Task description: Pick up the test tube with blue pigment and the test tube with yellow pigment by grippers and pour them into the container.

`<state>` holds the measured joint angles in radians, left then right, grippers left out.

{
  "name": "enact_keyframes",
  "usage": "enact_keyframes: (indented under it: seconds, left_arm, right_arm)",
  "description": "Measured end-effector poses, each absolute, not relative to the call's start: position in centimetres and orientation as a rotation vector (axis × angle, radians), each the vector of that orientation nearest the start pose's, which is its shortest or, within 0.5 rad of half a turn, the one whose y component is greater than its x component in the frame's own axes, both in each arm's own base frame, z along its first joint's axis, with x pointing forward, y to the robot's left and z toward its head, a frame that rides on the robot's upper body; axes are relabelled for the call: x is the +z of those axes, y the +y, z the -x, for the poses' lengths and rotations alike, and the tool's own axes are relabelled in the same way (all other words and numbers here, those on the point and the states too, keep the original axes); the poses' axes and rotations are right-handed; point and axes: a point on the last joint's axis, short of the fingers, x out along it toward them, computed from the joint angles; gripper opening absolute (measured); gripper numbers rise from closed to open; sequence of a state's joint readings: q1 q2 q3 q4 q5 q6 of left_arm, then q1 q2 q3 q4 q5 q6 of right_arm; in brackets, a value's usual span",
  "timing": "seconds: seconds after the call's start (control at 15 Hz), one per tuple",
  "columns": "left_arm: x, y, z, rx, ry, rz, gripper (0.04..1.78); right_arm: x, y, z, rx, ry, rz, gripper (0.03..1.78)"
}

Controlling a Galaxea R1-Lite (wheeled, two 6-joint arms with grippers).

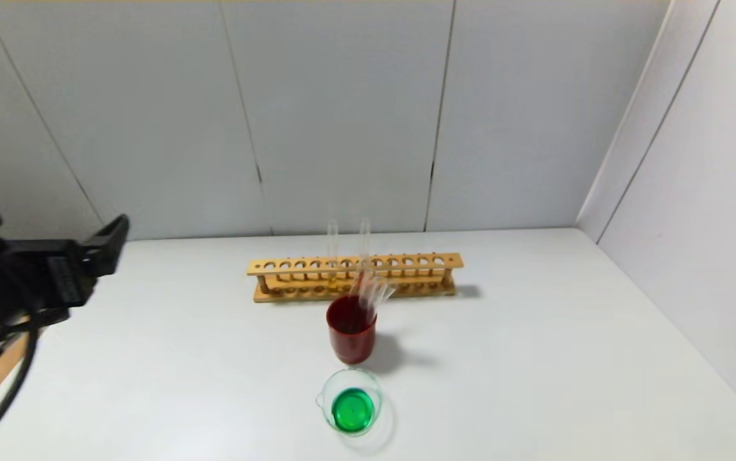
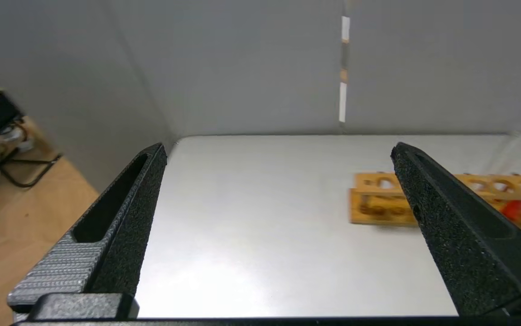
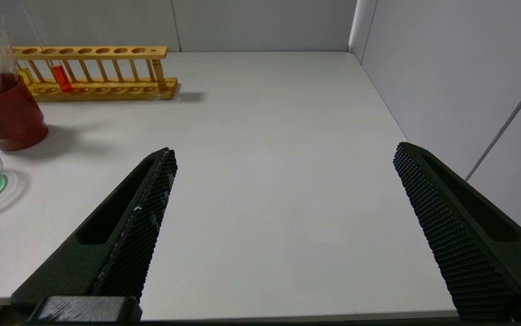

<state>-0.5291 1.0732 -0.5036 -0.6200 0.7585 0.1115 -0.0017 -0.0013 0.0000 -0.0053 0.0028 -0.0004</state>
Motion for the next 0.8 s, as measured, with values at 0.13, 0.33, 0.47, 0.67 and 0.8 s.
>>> enact_keyframes:
  seconds: [0.13,0.33,0.47,0.67,0.8]
  left_arm:
    - [23.6,-2.5,-9.2,0.309,-0.046,-0.074,1.75]
    - [22.3,0.5,-3.5,0.397,-0.087,-0.07,1.75]
    - [21.2,1.3,-0.2,0.429,-0.124,-0.053,1.75]
    - [21.4,1.5,2.4,0.45,-0.177,-0.027,1.75]
    - [21.7,1.3,3.3,0.431,-0.191,-0.028,1.75]
  right_arm:
    - [7.6,0.0,2.3,0.001,-0.007,0.0,1.75]
    - [7.6,0.0,2.3,0.001,-0.007,0.0,1.75]
    - [7.6,0.0,2.3,0.001,-0.007,0.0,1.75]
    - [7.6,0.0,2.3,0.001,-0.007,0.0,1.75]
    - [7.6,0.0,2.3,0.001,-0.007,0.0,1.75]
